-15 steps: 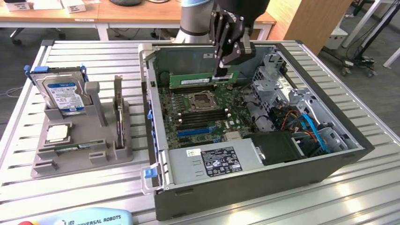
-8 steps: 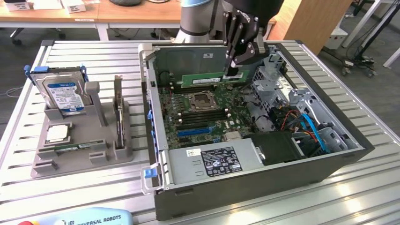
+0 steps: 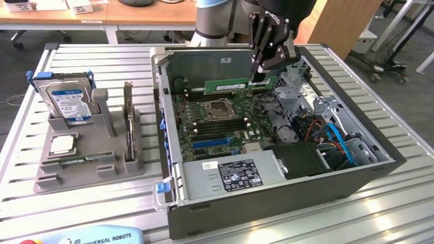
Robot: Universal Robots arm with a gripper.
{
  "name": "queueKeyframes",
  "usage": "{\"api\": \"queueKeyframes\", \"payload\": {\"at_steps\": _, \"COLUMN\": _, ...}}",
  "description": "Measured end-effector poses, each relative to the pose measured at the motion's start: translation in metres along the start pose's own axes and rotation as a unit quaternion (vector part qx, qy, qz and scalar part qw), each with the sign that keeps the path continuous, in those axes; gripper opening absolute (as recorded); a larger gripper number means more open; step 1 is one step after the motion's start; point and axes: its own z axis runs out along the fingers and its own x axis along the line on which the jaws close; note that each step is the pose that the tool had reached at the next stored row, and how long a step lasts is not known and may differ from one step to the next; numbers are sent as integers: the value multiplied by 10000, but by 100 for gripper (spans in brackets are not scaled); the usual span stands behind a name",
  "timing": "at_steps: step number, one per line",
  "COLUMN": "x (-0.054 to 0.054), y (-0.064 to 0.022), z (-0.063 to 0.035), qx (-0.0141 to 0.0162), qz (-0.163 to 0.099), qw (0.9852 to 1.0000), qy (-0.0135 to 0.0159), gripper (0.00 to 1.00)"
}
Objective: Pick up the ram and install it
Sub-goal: 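Pick up the ram and move it above insertion slot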
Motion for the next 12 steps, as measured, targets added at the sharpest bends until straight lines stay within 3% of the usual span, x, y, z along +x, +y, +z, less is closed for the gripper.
{"api": "queueKeyframes", "payload": {"at_steps": 5, "x": -11, "y": -1, "z": 1, "qx": 0, "qz": 0, "qw": 10000, "qy": 0, "gripper": 11}}
{"api": "queueKeyframes", "payload": {"at_steps": 12, "x": -114, "y": -4, "z": 5, "qx": 0, "qz": 0, "qw": 10000, "qy": 0, "gripper": 11}}
